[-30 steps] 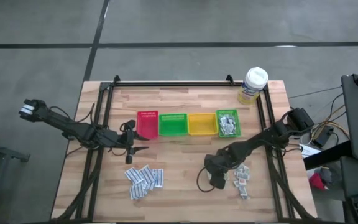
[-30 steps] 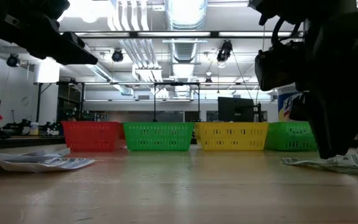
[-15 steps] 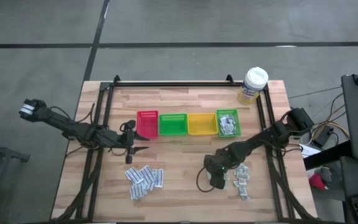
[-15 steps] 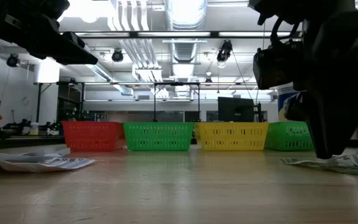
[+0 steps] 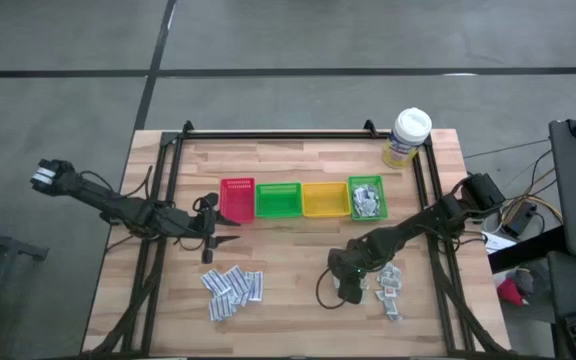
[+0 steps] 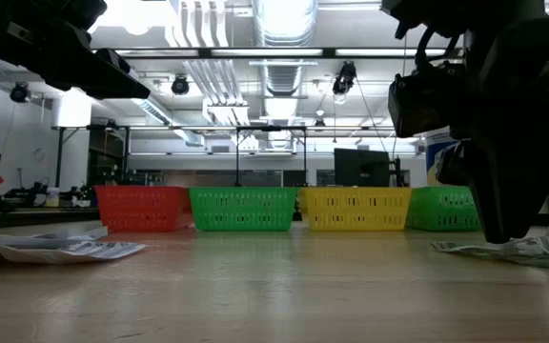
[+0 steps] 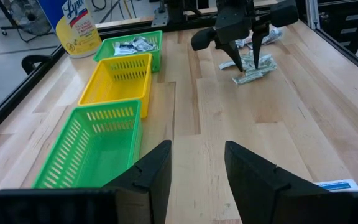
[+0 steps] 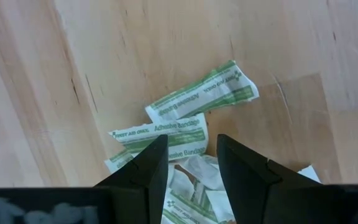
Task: Pick & Place First Aid Supplies
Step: Put the green bandage into the red bin
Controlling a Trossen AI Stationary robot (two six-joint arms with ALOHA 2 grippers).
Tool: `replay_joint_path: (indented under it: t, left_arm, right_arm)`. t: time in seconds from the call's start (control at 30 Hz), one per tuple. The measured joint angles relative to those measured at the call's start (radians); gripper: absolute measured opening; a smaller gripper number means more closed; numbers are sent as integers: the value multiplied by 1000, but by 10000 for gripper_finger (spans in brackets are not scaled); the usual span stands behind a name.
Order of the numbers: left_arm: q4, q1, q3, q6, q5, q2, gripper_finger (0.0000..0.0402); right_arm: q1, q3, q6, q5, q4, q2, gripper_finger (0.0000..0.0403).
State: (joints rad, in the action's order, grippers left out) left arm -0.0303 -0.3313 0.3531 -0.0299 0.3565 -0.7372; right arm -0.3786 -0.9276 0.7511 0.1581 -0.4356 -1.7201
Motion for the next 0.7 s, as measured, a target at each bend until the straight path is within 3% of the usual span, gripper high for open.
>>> replay_joint_path:
  t: [0.47, 0.7]
  left_arm:
    - [0, 0, 0, 0, 0, 0, 149]
    - [0, 0, 0, 0, 0, 0, 149]
  right_arm:
    - [-1, 0, -6, -35, -9, 0, 128]
    - [-1, -3, -16, 23, -10, 1, 130]
